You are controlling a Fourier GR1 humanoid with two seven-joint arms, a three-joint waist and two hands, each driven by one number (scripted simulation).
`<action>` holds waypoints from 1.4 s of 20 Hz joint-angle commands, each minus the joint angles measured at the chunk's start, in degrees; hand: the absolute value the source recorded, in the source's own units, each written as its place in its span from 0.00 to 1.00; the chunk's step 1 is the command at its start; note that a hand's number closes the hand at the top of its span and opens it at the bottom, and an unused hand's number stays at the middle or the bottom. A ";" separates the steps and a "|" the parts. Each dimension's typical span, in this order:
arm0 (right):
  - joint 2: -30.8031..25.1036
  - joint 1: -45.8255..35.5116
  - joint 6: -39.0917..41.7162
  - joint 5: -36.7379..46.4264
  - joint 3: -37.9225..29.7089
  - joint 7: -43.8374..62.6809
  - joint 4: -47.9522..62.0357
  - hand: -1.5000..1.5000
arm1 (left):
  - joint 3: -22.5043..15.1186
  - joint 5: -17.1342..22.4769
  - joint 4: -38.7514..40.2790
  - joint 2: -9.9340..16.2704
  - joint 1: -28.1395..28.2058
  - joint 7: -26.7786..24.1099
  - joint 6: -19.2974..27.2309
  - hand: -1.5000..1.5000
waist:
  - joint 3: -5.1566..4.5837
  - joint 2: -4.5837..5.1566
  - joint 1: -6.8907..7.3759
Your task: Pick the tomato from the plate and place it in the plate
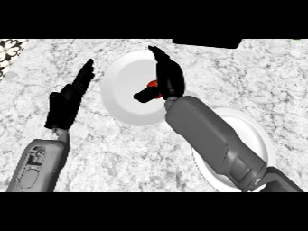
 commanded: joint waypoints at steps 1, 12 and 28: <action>0.00 0.10 -6.86 -6.30 -3.91 -4.97 -2.03 0.00 | 0.64 -0.11 -0.30 0.22 1.35 -1.18 0.60 0.50 | -0.01 -0.40 -1.31; -5.38 10.33 -6.36 -12.29 -15.37 -18.95 -7.08 0.00 | 4.13 0.88 -0.51 1.67 2.61 0.73 1.43 0.50 | -0.07 -1.61 -6.58; -15.96 26.33 11.57 -12.39 -24.29 -23.31 -19.97 0.00 | 5.74 1.38 -3.17 3.67 3.38 3.22 -1.26 0.50 | -0.10 -1.76 -6.84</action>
